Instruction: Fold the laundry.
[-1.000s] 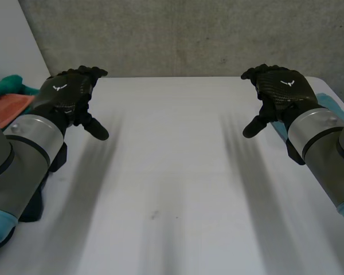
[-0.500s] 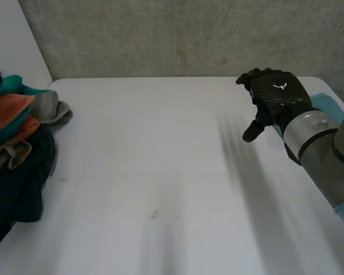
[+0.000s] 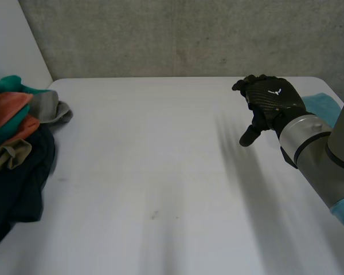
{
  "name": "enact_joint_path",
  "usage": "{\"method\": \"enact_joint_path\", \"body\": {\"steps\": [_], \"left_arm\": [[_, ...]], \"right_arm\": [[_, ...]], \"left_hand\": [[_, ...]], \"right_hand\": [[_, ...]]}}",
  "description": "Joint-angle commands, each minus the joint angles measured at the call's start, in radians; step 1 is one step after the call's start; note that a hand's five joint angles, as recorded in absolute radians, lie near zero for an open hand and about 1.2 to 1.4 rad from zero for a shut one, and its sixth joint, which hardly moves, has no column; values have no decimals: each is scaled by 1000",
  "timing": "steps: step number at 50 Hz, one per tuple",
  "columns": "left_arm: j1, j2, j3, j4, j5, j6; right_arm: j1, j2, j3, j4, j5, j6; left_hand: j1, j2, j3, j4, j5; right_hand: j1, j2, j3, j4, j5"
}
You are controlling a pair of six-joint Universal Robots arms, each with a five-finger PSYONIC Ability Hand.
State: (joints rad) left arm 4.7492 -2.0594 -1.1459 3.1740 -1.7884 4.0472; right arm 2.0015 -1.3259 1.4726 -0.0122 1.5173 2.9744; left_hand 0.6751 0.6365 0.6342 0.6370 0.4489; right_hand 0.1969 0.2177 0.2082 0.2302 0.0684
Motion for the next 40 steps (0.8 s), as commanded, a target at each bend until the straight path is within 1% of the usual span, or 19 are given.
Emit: {"method": "enact_joint_path", "body": {"steps": [1, 7, 11, 15, 18, 19, 22, 25, 28, 29, 30, 33, 34, 36, 37, 39, 40], "left_arm": [[2, -25, 48, -5, 1, -2], [-14, -2, 61, 4, 0, -4], [-38, 79, 110, 14, 3, -11], [-63, 122, 159, 73, 6, -14], [-116, 128, 205, 144, 6, -13], [-145, 128, 221, 168, 6, -13], [-182, 130, 232, 179, 1, -8], [-198, 130, 221, 178, 3, -17], [-256, 131, 198, 181, 7, -39], [-303, 134, 198, 184, 12, -75], [-331, 143, 199, 185, 18, -103], [-379, 182, 201, 193, 32, -158], [-411, 208, 204, 205, 40, -189], [-442, 222, 204, 222, 49, -209], [-478, 225, 203, 246, 61, -217], [-505, 220, 199, 262, 69, -221], [-538, 211, 190, 271, 75, -223]], "right_arm": [[-1, 7, 0, 0, 0, 0], [-10, 10, -5, 0, -14, -2], [-12, 10, -9, 0, -26, -2], [-13, 10, -11, 0, -26, -2], [-13, 10, -14, 0, -26, -2], [-13, 8, -15, 1, -28, -2], [-13, 8, -14, 1, -28, -2], [-13, 8, -14, 0, -28, -2], [-13, 8, -17, 0, -28, -2], [-13, 8, -17, 0, -28, -2], [-13, 7, -18, 0, -28, -2], [-13, 7, -26, 1, -28, -2], [-13, 7, -28, 1, -28, -2], [-13, 7, -28, 1, -28, 0], [-15, 7, -29, 1, -28, 0], [-17, 7, -29, 1, -26, 0], [-17, 5, -31, 1, -26, 0]], "left_hand": [[720, 758, 760, 758, 771], [721, 760, 762, 759, 773], [721, 760, 762, 759, 773], [721, 760, 762, 759, 773], [721, 760, 762, 759, 773], [721, 760, 762, 759, 773], [721, 760, 762, 759, 773], [721, 760, 762, 759, 773], [721, 760, 762, 759, 773], [721, 760, 762, 759, 773], [721, 760, 762, 759, 773], [721, 760, 762, 759, 773], [721, 760, 762, 759, 773], [721, 760, 762, 759, 773], [721, 760, 762, 759, 773], [721, 760, 762, 759, 773], [721, 760, 762, 759, 773]], "right_hand": [[-22, -43, -34, -56, -68], [-22, -43, -34, -56, -68], [-22, -43, -34, -56, -68], [-22, -43, -34, -56, -68], [-22, -43, -34, -56, -68], [-22, -43, -34, -56, -68], [-22, -43, -34, -56, -68], [-22, -43, -34, -56, -68], [-22, -43, -34, -56, -68], [-22, -43, -34, -56, -68], [-22, -43, -34, -56, -68], [-22, -43, -34, -56, -68], [-22, -43, -34, -56, -68], [-22, -43, -34, -56, -68], [-22, -43, -34, -56, -68], [-22, -43, -34, -56, -68], [-22, -43, -34, -56, -68]]}}
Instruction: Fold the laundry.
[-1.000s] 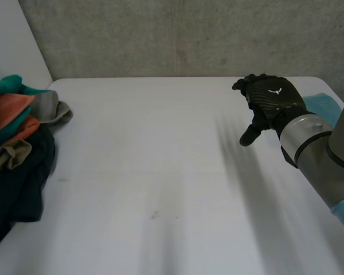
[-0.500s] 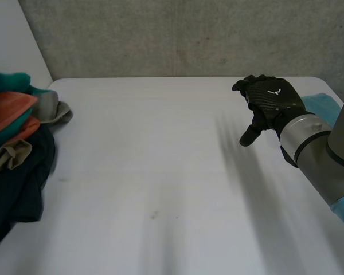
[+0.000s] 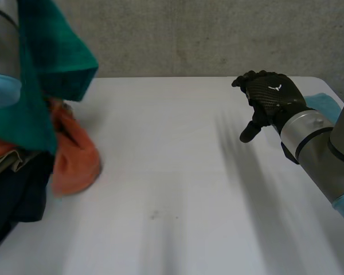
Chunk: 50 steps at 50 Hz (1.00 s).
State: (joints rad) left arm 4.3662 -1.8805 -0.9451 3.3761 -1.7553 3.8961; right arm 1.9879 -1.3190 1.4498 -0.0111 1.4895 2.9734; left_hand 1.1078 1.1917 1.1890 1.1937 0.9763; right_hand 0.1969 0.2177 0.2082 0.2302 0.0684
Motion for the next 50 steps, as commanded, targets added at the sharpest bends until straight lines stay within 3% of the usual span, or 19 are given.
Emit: {"method": "enact_joint_path", "body": {"steps": [1, 8, 19, 20, 22, 25, 26, 34, 39, 46, 50], "left_arm": [[-180, 24, -14, 72, 45, -72], [-448, -72, -67, 77, 68, -99], [-557, -192, -207, 57, 125, -247], [-589, -209, -237, 54, 131, -248], [-603, -216, -267, 55, 132, -244], [-582, -209, -297, 52, 131, -241], [-573, -207, -304, 52, 131, -241], [-421, -89, -346, -18, 132, -244], [-266, -59, -345, -46, 132, -245], [-84, -81, -317, -61, 143, -241], [16, -179, -253, -64, 213, -233]], "right_arm": [[-3, -2, -8, 0, 2, 1], [-29, -8, -19, 0, 9, 1], [-138, -9, -43, 3, 12, 4], [-144, -9, -45, 3, 12, 2], [-155, -9, -51, 5, 12, 2], [-173, -9, -60, 6, 9, 2], [-176, -9, -62, 8, 8, 2], [-170, -8, -82, 42, -6, -14], [-146, -6, -83, 178, -100, -154], [-26, 50, -36, 302, -210, -214], [49, 104, 16, 284, -213, -225]], "left_hand": [[288, 205, 207, 203, 245], [288, 205, 207, 203, 245], [271, 188, 190, 185, 228], [-176, -260, -258, -262, -219], [-447, -531, -528, -533, -490], [-910, -994, -991, -996, -953], [-933, -1017, -1014, -1019, -976], [-933, -1017, -1014, -1019, -976], [-933, -1017, -1014, -1019, -976], [-927, -1010, -1008, -1013, -970], [-912, -996, -993, -998, -955]], "right_hand": [[-22, -43, -34, -56, -68], [-22, -43, -34, -56, -68], [-22, -43, -34, -56, -68], [-22, -43, -34, -56, -68], [-22, -43, -34, -56, -68], [-22, -43, -34, -56, -68], [-22, -43, -34, -56, -68], [-22, -43, -34, -56, -68], [-22, -43, -34, -56, -68], [-22, -43, -34, -56, -68], [-22, -43, -34, -56, -68]]}}
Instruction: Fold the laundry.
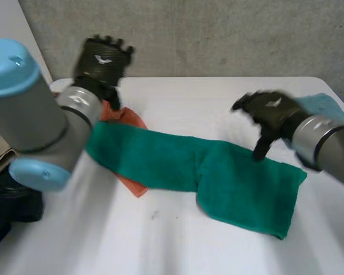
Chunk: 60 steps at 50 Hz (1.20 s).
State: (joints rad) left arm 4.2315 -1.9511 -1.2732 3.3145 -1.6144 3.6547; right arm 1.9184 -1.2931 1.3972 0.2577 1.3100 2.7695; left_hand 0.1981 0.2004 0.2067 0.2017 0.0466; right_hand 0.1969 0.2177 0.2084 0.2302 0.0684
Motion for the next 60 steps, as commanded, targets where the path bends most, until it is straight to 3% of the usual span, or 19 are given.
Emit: {"method": "enact_joint_path", "body": {"steps": [1, 12, 24, 27, 30, 34, 36, 38, 40, 43, 51, 60], "left_arm": [[163, -129, 89, -3, 88, 16], [268, -379, 257, 5, 263, 157], [297, -520, 330, -9, 356, 163], [298, -546, 354, -7, 360, 163], [298, -589, 405, -13, 357, 165], [300, -617, 446, -13, 347, 170], [300, -618, 457, -9, 329, 171], [300, -615, 457, -6, 312, 174], [300, -609, 457, -4, 298, 177], [300, -601, 454, -3, 297, 177], [303, -522, 422, -3, 297, 177], [380, -453, 420, 31, 263, 208]], "right_arm": [[126, 87, 80, 2, -34, -21], [145, 113, 243, -297, -3, -120], [169, 149, 255, -321, 67, -211], [171, 150, 252, -321, 69, -211], [171, 149, 253, -321, 69, -209], [171, 149, 260, -321, 69, -211], [172, 152, 261, -322, 71, -211], [172, 155, 260, -324, 69, -212], [171, 170, 250, -328, 72, -214], [165, 201, 232, -328, 93, -217], [159, 175, 220, -328, 218, -220], [140, 64, 220, -308, 229, -237]], "left_hand": [[1, -2, -8, -3, -22], [-2, -4, -11, -6, -25], [15, 13, 7, 12, -8], [68, 66, 59, 64, 45], [267, 265, 259, 264, 244], [737, 734, 728, 733, 714], [1009, 1007, 1000, 1006, 986], [1110, 1108, 1101, 1106, 1087], [1198, 1195, 1189, 1194, 1175], [1198, 1196, 1190, 1195, 1175], [1198, 1196, 1190, 1195, 1175], [1198, 1196, 1190, 1195, 1175]], "right_hand": [[-22, -43, -34, -56, -68], [-7, -27, -18, -40, -53], [196, 175, 185, 163, 150], [196, 176, 185, 163, 150], [196, 176, 185, 163, 150], [205, 184, 194, 172, 159], [287, 266, 276, 254, 241], [413, 392, 401, 380, 367], [738, 717, 727, 705, 692], [1198, 1177, 1186, 1165, 1152], [1199, 1179, 1188, 1166, 1153], [1199, 1179, 1188, 1166, 1153]]}}
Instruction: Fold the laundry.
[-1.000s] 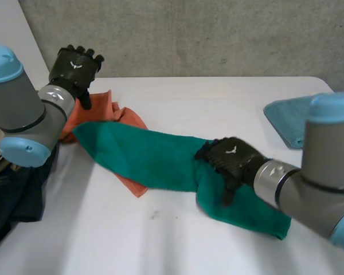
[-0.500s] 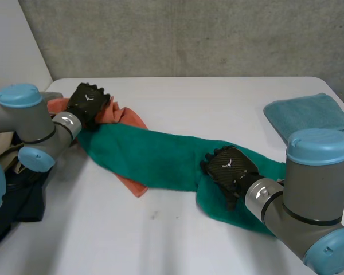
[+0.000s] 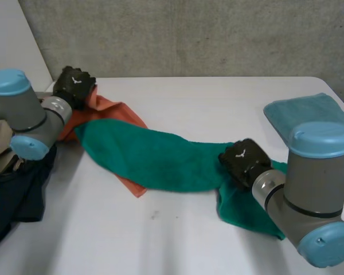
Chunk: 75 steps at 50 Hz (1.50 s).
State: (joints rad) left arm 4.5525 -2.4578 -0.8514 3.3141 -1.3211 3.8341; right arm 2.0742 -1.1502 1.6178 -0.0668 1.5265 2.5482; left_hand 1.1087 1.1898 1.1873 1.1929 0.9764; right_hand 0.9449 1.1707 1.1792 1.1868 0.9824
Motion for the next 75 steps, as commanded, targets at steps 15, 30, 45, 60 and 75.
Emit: {"method": "enact_joint_path", "body": {"steps": [15, 30, 45, 60, 75], "left_arm": [[189, 410, -66, 348, -244, 47], [195, 430, -273, 335, -210, 85], [113, 423, -445, 170, -222, 236], [22, 312, -417, -220, -107, -71], [56, 94, -276, -114, -247, 186]], "right_arm": [[-29, -86, 17, 24, 4, -52], [-23, -77, 14, 24, 1, -48], [-31, -80, 14, 19, 3, -37], [-36, -79, 19, 22, 3, -35], [-34, -79, 37, 16, 0, -37]], "left_hand": [[288, 207, 209, 203, 245], [-180, -261, -258, -264, -222], [-913, -994, -991, -997, -955], [-889, -970, -968, -974, -932], [-488, -569, -566, -572, -530]], "right_hand": [[451, 226, 217, 209, 239], [451, 226, 217, 209, 239], [-29, -255, -263, -271, -241], [-285, -510, -519, -526, -497], [-287, -513, -522, -529, -499]]}}
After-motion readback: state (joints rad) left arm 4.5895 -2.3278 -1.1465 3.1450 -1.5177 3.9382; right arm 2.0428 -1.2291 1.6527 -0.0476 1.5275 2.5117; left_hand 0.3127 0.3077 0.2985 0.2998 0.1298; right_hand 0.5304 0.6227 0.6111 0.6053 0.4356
